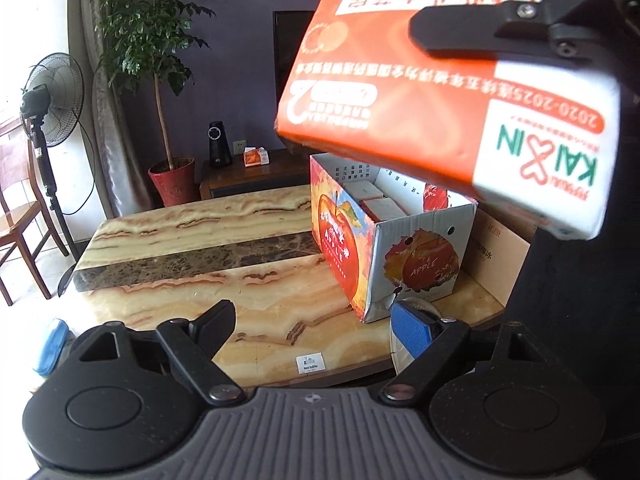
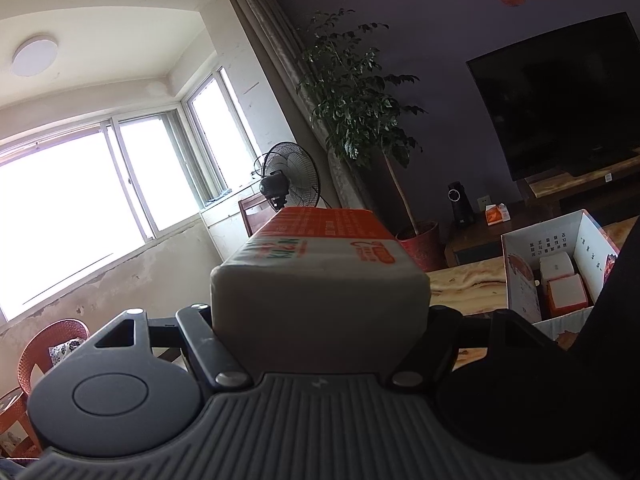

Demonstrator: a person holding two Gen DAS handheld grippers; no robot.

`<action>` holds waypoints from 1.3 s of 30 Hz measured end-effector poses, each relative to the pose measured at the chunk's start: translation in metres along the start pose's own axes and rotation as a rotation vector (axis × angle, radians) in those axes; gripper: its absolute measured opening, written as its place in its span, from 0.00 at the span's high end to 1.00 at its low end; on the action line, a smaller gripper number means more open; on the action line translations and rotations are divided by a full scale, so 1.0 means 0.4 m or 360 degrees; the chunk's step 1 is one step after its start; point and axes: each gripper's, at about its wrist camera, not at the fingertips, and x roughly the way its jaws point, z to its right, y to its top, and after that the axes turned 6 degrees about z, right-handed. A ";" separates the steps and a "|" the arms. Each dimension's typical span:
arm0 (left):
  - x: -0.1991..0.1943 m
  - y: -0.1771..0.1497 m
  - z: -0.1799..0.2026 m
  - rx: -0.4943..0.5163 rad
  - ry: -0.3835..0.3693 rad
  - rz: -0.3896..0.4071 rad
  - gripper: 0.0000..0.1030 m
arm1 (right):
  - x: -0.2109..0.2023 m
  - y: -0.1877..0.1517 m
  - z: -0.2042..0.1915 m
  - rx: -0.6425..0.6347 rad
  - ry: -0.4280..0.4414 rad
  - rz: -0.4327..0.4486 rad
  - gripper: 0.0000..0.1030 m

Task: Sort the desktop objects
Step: 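Raise the pack with the right gripper above the apple box, then swing the held tissue pack with the right gripper toward the left gripper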

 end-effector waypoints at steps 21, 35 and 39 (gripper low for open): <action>-0.014 0.010 0.019 0.0028 0.0024 0.0022 0.16 | 0.004 -0.006 -0.014 -0.0021 0.0029 -0.0016 0.27; -0.009 0.005 0.021 0.0047 0.0045 0.0018 0.16 | 0.005 -0.014 -0.020 -0.0024 0.0042 -0.0030 0.27; -0.006 0.002 0.022 0.0050 0.0052 0.0017 0.16 | 0.003 -0.014 -0.021 -0.0025 0.0046 -0.0032 0.27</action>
